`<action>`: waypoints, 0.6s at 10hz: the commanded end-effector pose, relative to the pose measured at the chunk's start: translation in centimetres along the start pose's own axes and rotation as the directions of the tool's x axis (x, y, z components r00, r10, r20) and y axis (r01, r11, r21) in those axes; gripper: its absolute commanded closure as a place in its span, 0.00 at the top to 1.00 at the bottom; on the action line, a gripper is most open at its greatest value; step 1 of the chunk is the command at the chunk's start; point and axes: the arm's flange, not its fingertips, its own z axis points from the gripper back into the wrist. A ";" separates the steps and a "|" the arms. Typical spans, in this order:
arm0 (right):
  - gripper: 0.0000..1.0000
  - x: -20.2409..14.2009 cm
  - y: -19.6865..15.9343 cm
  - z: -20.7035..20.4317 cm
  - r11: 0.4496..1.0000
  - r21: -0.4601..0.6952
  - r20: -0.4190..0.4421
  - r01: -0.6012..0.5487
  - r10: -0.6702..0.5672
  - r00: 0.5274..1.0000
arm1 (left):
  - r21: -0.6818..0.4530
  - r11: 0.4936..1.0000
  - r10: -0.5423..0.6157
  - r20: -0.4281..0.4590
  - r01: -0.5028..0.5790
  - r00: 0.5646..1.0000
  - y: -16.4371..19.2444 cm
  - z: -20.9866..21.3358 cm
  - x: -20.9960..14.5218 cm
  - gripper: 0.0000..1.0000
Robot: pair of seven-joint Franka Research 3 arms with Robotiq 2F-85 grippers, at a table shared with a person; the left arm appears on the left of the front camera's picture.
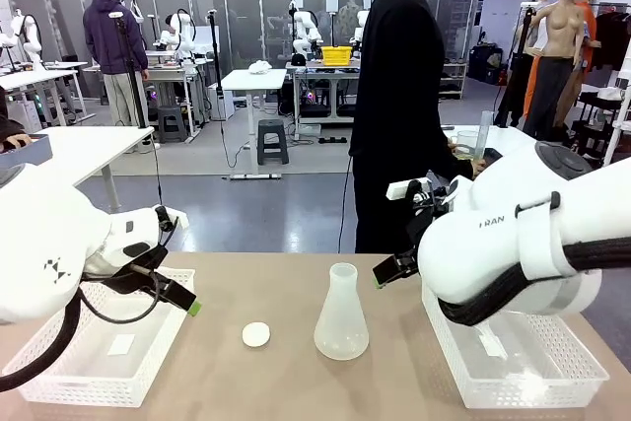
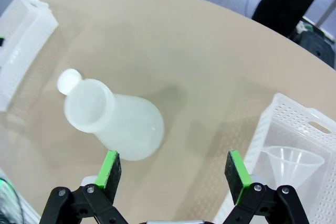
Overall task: Prepare the solutions needed for the experiment.
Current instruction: Pick up the Plastic Funnel and insert it into the Big flask.
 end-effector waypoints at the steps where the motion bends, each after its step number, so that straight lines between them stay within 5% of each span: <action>1: 1.00 1.1 -2.2 -0.9 0.965 0.237 0.052 0.110 -0.126 0.991 | -0.245 0.964 0.137 0.112 -0.106 0.984 3.1 -0.5 1.4 1.00; 4: 1.00 2.2 -3.5 -1.4 0.878 0.433 0.079 0.204 -0.262 0.962 | -0.442 0.881 0.254 0.135 -0.171 0.958 5.1 -0.6 2.3 1.00; 5: 1.00 2.3 -3.5 -1.5 0.850 0.469 0.086 0.240 -0.314 0.945 | -0.553 0.814 0.262 0.083 -0.175 0.961 5.3 -0.5 2.1 1.00; 6: 1.00 2.5 -1.5 2.6 0.908 0.362 0.053 0.212 -0.247 0.968 | -0.387 0.907 0.231 0.133 -0.164 0.964 3.7 3.2 2.1 1.00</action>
